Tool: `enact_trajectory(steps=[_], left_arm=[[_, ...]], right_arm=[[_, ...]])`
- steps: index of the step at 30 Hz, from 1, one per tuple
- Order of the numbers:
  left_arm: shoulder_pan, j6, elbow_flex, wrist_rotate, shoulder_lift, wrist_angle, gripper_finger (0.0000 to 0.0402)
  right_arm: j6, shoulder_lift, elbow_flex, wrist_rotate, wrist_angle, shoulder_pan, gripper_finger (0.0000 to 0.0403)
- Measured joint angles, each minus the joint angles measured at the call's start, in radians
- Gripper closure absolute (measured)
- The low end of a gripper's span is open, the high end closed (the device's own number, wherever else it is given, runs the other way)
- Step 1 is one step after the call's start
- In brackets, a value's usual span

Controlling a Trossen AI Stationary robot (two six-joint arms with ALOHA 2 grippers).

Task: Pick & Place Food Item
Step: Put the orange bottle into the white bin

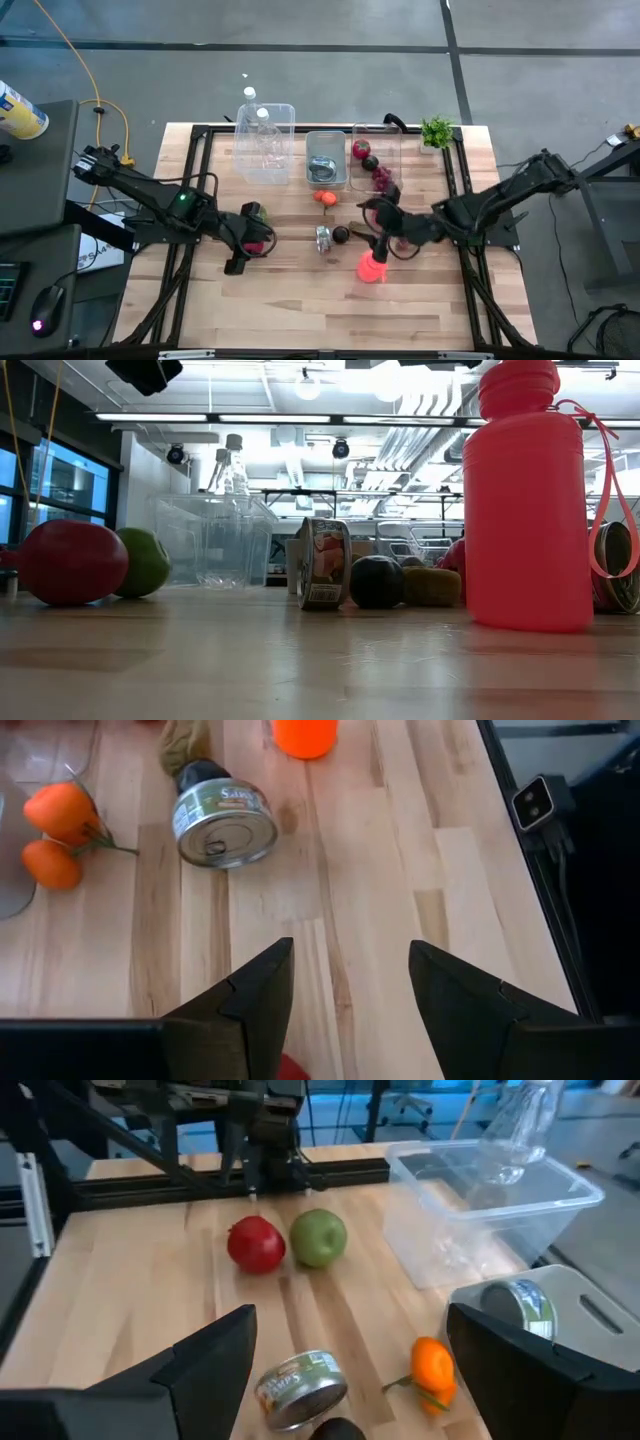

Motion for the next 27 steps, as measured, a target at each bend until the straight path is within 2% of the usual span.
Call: enact_trajectory(steps=[2,7,13,15,23,27], left_arm=[[-0.001,0.001,0.000,0.000,0.003,0.001,0.0211],[0.000,0.001,0.000,-0.003,0.011,0.002,0.0211],[-0.001,-0.003,-0.001,-0.003,0.034,0.005,0.0211],[0.000,-0.006,-0.001,-0.004,0.043,0.007,0.0211],[0.000,-0.006,-0.001,-0.006,0.112,0.014,0.0211],[0.000,-0.015,-0.001,-0.005,0.153,0.016,0.0211]], right_arm=[[-0.008,0.017,0.000,0.043,-0.001,0.021,0.0087],[-0.026,0.039,0.000,0.070,-0.009,0.062,0.0088],[-0.066,0.037,0.000,0.252,-0.045,0.155,0.0087],[-0.037,0.036,0.000,0.282,-0.072,0.199,0.0087],[0.163,0.036,0.000,0.286,-0.183,0.377,0.0087],[0.274,0.036,0.000,0.350,-0.237,0.486,0.0087]])
